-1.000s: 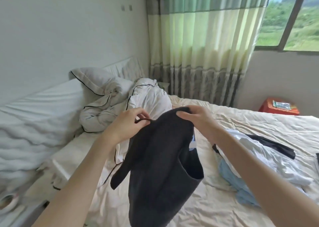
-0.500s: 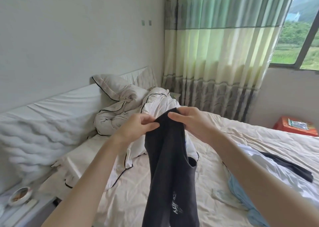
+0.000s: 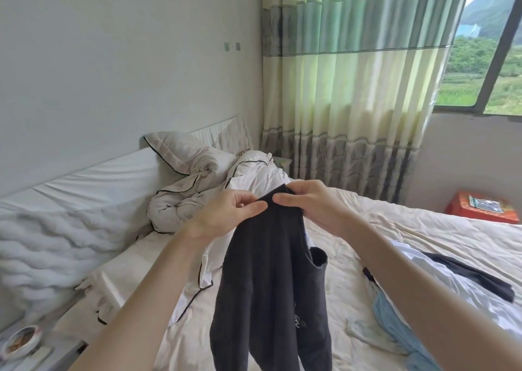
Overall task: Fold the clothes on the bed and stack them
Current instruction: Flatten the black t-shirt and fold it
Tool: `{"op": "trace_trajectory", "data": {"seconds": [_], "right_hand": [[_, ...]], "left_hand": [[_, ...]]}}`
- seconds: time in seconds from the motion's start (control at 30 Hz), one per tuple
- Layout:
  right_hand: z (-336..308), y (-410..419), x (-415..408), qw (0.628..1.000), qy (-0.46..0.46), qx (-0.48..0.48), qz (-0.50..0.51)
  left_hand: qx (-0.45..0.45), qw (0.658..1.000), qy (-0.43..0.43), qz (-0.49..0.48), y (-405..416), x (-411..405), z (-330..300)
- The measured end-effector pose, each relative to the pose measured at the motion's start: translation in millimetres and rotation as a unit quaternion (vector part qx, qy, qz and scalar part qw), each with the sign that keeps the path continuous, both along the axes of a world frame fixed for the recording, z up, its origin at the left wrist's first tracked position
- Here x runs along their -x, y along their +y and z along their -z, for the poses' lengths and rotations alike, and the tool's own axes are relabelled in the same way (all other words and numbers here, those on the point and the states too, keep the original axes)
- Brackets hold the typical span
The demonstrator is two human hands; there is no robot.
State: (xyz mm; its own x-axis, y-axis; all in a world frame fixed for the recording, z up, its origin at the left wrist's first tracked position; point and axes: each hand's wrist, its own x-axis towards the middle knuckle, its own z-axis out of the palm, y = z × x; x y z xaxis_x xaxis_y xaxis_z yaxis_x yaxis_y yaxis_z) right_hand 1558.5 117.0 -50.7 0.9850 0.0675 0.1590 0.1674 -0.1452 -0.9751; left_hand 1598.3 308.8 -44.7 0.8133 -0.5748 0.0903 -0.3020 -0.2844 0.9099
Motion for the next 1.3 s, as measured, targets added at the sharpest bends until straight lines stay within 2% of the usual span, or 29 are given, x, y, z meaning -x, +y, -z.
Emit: {"op": "trace_trajectory", "data": {"seconds": [0.07,0.17,0.3,0.4,0.5,0.57,0.6,0.63,0.7,0.73,0.77,0.9,1.0,1.07,1.13,1.2,1.23,1.3], "right_hand": [[5,-9,-2,1.000,0.010,0.003,-0.019],[23,-17,0,0.999,0.031,0.006,-0.038],[56,-15,2,0.994,0.062,0.074,-0.048],[78,-17,-2,0.977,0.077,0.199,-0.023],[98,-28,-9,0.919,0.080,0.387,0.015],[100,-42,-14,0.891,0.080,0.445,0.046],[97,-51,-16,0.894,0.081,0.435,0.070],[93,-62,-19,0.916,0.092,0.376,0.101],[80,-85,-24,0.967,0.122,0.163,0.153],[73,-94,-26,0.974,0.134,0.074,0.167],[67,-102,-30,0.973,0.139,0.030,0.180],[48,-110,-41,0.971,0.097,0.078,0.203],[35,-109,-47,0.975,0.074,0.090,0.187],[24,-108,-51,0.969,0.040,0.172,0.175],[12,-104,-55,0.935,0.006,0.313,0.168],[5,-102,-58,0.904,-0.012,0.396,0.159],[3,-102,-59,0.902,-0.014,0.402,0.153],[-3,-104,-56,0.936,0.005,0.326,0.130]], "left_hand": [[0.012,1.000,-0.007,-0.019,-4,-3,-3],[0.075,0.997,0.033,-0.009,-8,-10,-14],[0.115,0.993,0.036,-0.005,-9,-18,-30],[0.129,0.991,0.019,-0.023,-9,-19,-35],[0.146,0.988,0.003,-0.057,-9,-20,-35],[0.171,0.982,0.008,-0.079,-3,-25,-36],[0.176,0.981,0.009,-0.085,3,-28,-37],[0.170,0.982,0.011,-0.084,9,-31,-38],[0.141,0.987,0.018,-0.073,21,-36,-36],[0.120,0.990,0.023,-0.069,26,-38,-33],[0.100,0.992,0.029,-0.067,30,-39,-29],[0.037,0.993,0.022,-0.112,39,-46,-18],[-0.028,0.982,-0.046,-0.181,45,-55,-16],[-0.065,0.979,-0.060,-0.184,49,-61,-14],[-0.106,0.983,-0.033,-0.149,53,-66,-13],[-0.169,0.978,-0.022,-0.118,54,-69,-9],[-0.198,0.973,-0.034,-0.117,53,-69,-8],[-0.196,0.969,-0.060,-0.136,51,-70,-5]]}}
